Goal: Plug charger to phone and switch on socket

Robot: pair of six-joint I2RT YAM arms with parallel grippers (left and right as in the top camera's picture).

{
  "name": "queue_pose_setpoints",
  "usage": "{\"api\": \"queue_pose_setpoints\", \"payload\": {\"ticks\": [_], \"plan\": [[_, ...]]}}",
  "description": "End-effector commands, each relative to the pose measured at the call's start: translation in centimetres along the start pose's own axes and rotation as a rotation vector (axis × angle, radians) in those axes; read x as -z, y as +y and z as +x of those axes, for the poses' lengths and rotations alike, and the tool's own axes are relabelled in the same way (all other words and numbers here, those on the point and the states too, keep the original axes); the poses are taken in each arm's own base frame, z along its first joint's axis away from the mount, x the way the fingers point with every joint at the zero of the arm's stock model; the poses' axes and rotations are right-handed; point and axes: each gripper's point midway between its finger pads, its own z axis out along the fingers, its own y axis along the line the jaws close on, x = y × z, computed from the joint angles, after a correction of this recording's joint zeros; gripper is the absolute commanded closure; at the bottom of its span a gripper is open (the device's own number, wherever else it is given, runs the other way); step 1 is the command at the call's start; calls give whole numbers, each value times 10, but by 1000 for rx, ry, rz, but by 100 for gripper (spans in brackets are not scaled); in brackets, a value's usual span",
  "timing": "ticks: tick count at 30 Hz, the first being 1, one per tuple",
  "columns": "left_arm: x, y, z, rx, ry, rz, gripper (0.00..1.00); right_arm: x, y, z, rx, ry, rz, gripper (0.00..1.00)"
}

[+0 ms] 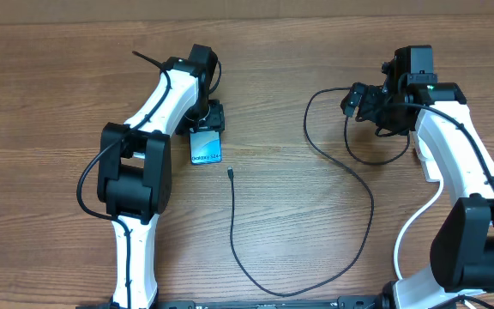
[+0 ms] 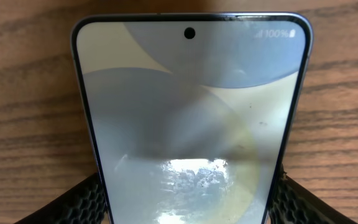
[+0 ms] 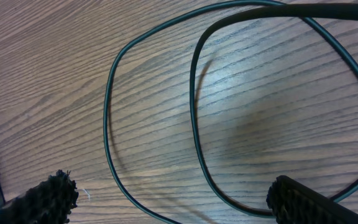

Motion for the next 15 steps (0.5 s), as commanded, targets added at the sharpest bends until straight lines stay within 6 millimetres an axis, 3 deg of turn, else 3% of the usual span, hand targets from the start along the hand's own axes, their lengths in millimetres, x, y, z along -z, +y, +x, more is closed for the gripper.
{"api": "queue_pose_setpoints", "payload": {"ticks": [1, 15], "plan": [[-4, 11, 17, 2, 55, -28, 30, 2, -1, -3, -5, -12, 5, 0], [8, 11, 17, 2, 45, -19, 30, 2, -1, -3, -5, -12, 5, 0]]}}
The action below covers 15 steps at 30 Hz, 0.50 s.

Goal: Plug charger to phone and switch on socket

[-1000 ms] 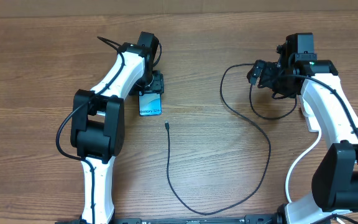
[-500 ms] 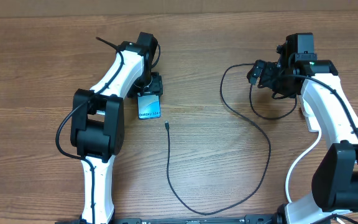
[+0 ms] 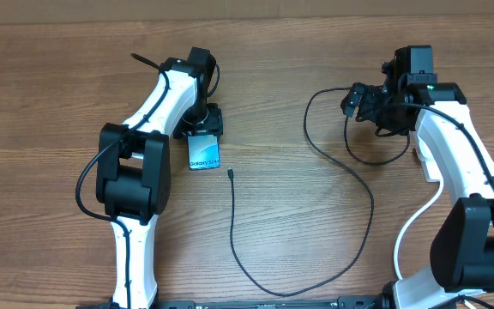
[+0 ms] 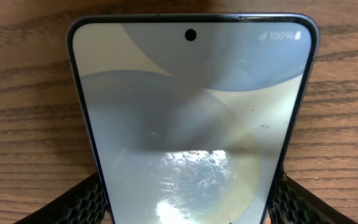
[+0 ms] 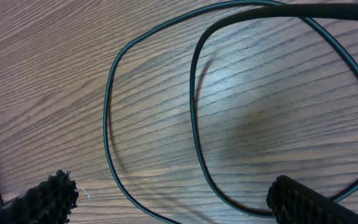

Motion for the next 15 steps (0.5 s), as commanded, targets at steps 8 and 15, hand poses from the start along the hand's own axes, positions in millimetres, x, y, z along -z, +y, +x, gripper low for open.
{"api": "queue_pose_setpoints", "payload": {"ticks": [8, 15], "plan": [[12, 4, 1, -2, -10, 1, 30, 3, 9, 10, -14, 51, -61, 0], [18, 3, -1, -2, -12, 2, 31, 10, 44, 25, -20, 134, -270, 0]]}}
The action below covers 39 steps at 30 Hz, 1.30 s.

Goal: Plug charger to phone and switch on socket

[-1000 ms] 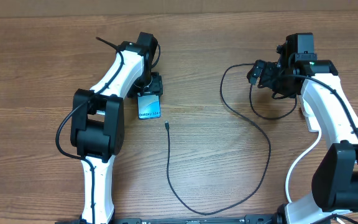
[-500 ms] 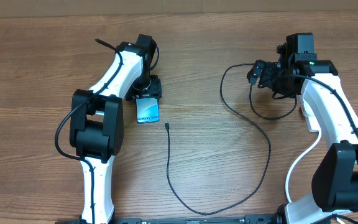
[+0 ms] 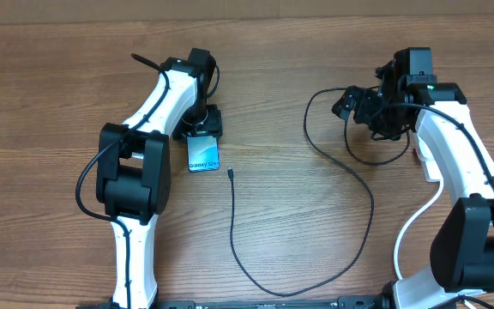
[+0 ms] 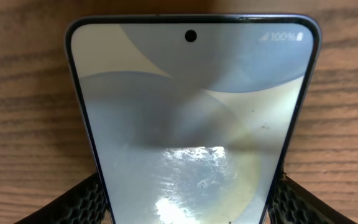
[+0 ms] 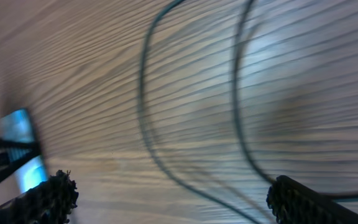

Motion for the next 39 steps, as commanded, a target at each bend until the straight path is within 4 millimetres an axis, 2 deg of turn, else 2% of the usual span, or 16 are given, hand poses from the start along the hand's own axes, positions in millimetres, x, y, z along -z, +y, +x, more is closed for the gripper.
{"api": "queue_pose_setpoints", "payload": {"ticks": [1, 10, 16, 27, 30, 34, 39], "plan": [[19, 1, -6, -2, -35, 10, 31, 5, 26, 8, -2, 48, -152, 0], [27, -11, -8, -12, -28, 93, 34, 6, 31, 8, -2, 54, -187, 0], [28, -12, -6, -1, -8, 130, 33, 3, 52, 25, 29, 110, -253, 2], [31, -17, -2, -1, 12, 161, 34, -48, 121, 90, 227, 254, -298, 5], [36, -16, 0, 0, 24, 157, 33, -58, 137, 100, 263, 274, -344, 6], [49, -16, -1, 0, 21, 156, 33, -73, 148, 107, 287, 291, -400, 7], [57, -19, -2, -4, 16, 160, 33, -87, 165, 120, 298, 349, -571, 17]]}}
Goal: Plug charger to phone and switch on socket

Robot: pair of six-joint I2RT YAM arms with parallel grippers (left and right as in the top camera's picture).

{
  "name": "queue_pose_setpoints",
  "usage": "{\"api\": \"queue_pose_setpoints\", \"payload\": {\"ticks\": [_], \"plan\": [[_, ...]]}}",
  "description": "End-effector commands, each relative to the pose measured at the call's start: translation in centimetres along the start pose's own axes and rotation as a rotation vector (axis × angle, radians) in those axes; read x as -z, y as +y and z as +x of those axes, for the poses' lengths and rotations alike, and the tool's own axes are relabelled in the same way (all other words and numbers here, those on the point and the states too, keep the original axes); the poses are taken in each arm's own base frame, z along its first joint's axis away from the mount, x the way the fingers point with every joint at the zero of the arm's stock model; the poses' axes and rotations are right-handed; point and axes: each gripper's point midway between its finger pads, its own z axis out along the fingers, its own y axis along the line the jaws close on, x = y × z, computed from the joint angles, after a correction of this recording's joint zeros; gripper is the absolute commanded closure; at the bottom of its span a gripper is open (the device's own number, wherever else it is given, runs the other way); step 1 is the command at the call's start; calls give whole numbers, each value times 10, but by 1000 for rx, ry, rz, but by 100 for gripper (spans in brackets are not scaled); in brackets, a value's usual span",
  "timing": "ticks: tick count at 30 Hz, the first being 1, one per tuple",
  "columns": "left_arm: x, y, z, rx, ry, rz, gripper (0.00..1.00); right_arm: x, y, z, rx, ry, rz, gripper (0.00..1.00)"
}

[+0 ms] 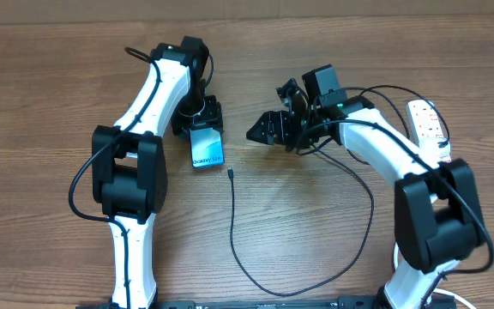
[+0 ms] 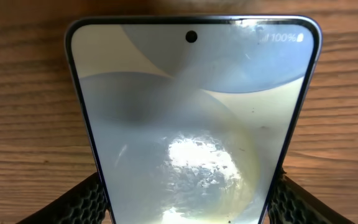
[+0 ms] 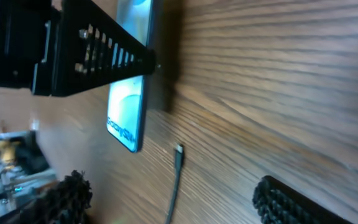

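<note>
The phone, screen lit, lies left of the table's middle with my left gripper shut on its far end. In the left wrist view the phone screen fills the frame between my fingers. The charger cable's plug tip lies on the wood just right of the phone's near end. My right gripper hangs open, right of the phone. Its wrist view shows the phone, the plug tip and the open right gripper with nothing in it.
The black cable runs from the plug down to the front edge, then loops back up under the right arm. A white power strip lies at the far right. The wooden table is bare wood elsewhere.
My right gripper has moved left from over the cable loop at the right to near the phone and the plug tip. My left gripper still holds the phone in about the same spot.
My left gripper stayed shut on the phone throughout, shifting it only slightly. My right gripper stood open over the cable loop at the right for two moments, then its view had swung toward the phone, and now it is near the plug tip.
</note>
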Motion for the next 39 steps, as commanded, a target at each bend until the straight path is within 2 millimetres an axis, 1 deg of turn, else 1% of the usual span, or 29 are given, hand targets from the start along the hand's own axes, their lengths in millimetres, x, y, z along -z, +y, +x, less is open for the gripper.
{"api": "queue_pose_setpoints", "payload": {"ticks": [1, 3, 5, 7, 11, 12, 15, 17, 20, 23, 27, 32, 35, 39], "plan": [[21, -9, -4, -28, -42, 36, 33, -18, 8, 18, -23, 83, -148, 18], [20, -11, -3, -32, -40, 35, 33, -24, 11, 20, -15, 103, -210, 20], [20, -13, -2, -38, -40, 35, 32, -33, 9, 21, -14, 114, -240, 23], [20, -15, -1, -44, -39, 34, 32, -40, 10, 23, -5, 125, -274, 24], [19, -19, 1, -48, -37, 33, 32, -51, 20, 26, 33, 141, -342, 25], [19, -20, 1, -48, -37, 33, 32, -52, 22, 26, 42, 142, -344, 27], [19, -23, 4, -50, -27, 46, 32, -56, 30, 28, 71, 144, -358, 30], [19, -27, 6, -54, -19, 61, 32, -59, 34, 29, 85, 146, -363, 31], [19, -27, 6, -54, -17, 62, 32, -61, 38, 30, 98, 144, -368, 31], [19, -28, 7, -54, -13, 70, 33, -65, 35, 27, 66, 133, -330, 32], [19, -32, 9, -58, -5, 90, 33, -69, 35, 26, 63, 126, -312, 32], [19, -32, 9, -58, -4, 90, 33, -73, 42, 24, 77, 114, -319, 33], [19, -32, 10, -58, -1, 92, 33, -78, 37, 21, 33, 101, -271, 33], [19, -33, 10, -58, -1, 96, 34, -82, 38, 23, 29, 105, -268, 34]]}}
